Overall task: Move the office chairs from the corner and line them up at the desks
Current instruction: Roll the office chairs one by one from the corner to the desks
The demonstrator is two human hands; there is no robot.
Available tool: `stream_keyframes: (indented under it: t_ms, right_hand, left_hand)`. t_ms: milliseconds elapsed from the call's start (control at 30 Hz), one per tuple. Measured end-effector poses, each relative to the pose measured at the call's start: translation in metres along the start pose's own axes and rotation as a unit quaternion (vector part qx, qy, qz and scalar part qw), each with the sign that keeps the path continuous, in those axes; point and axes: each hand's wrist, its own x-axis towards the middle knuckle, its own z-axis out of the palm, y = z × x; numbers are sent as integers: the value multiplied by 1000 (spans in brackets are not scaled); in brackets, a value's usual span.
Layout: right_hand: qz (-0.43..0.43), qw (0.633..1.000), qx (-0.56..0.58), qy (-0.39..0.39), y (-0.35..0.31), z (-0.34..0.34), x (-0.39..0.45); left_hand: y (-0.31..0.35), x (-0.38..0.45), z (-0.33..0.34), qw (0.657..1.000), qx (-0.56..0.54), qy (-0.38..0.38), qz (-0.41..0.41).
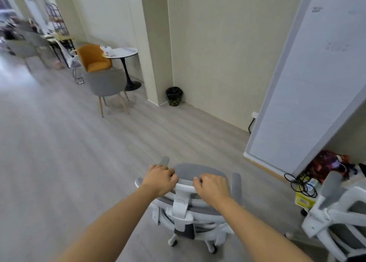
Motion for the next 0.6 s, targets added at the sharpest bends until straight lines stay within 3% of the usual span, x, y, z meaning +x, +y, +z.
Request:
stream_keyframes:
  t_ms: [267,600]
  right_hand:
    - [-134,990,30,-29,-122,22,-37]
    - [-310,947,41,-78,-281,46,-92]
  left_hand:
    - [-75,-139,-15,990,2,12,-138]
    - [-154,-329,-19,952,4,17,-306]
